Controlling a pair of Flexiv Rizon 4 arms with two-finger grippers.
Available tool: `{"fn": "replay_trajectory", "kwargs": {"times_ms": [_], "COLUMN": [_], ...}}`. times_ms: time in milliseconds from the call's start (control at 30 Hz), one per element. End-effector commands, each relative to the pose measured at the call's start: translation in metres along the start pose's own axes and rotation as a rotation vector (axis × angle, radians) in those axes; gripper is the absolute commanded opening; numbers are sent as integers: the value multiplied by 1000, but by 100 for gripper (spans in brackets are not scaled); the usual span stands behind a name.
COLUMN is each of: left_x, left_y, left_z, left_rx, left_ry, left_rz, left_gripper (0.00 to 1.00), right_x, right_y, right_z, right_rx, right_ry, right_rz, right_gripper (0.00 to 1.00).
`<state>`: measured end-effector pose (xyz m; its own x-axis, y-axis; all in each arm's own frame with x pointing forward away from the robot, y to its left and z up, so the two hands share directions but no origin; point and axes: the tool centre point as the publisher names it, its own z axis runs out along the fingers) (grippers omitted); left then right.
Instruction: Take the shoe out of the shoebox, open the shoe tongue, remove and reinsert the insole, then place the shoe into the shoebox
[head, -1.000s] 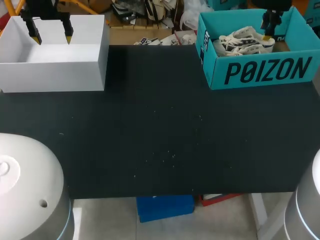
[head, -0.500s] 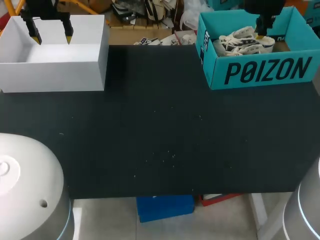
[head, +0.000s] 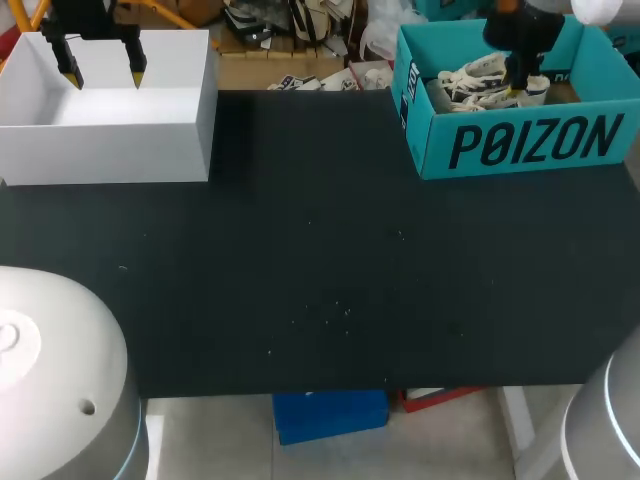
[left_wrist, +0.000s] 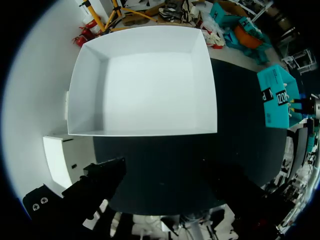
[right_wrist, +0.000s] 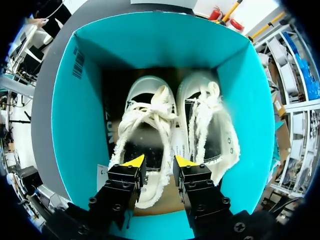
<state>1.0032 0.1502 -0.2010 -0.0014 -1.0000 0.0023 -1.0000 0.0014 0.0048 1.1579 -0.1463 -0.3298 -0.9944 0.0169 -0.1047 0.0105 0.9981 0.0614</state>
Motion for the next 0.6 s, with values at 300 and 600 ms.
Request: {"fn": "replay_trajectory", "kwargs": {"times_ms": [300, 600], "left_x": [0, 0], "left_y": [1, 1], "left_z": [-1, -1], "left_rx": [0, 0], "left_ry": [-1, -1], "left_rz": [-1, -1], "left_gripper": [100, 100], "right_x": [-11, -10], "right_y": [-13, -11], "right_z": [47, 70], "right_rx": [-5, -14], "right_ry": [45, 53], "right_rz": [-5, -2], "right_gripper": [32, 29]}}
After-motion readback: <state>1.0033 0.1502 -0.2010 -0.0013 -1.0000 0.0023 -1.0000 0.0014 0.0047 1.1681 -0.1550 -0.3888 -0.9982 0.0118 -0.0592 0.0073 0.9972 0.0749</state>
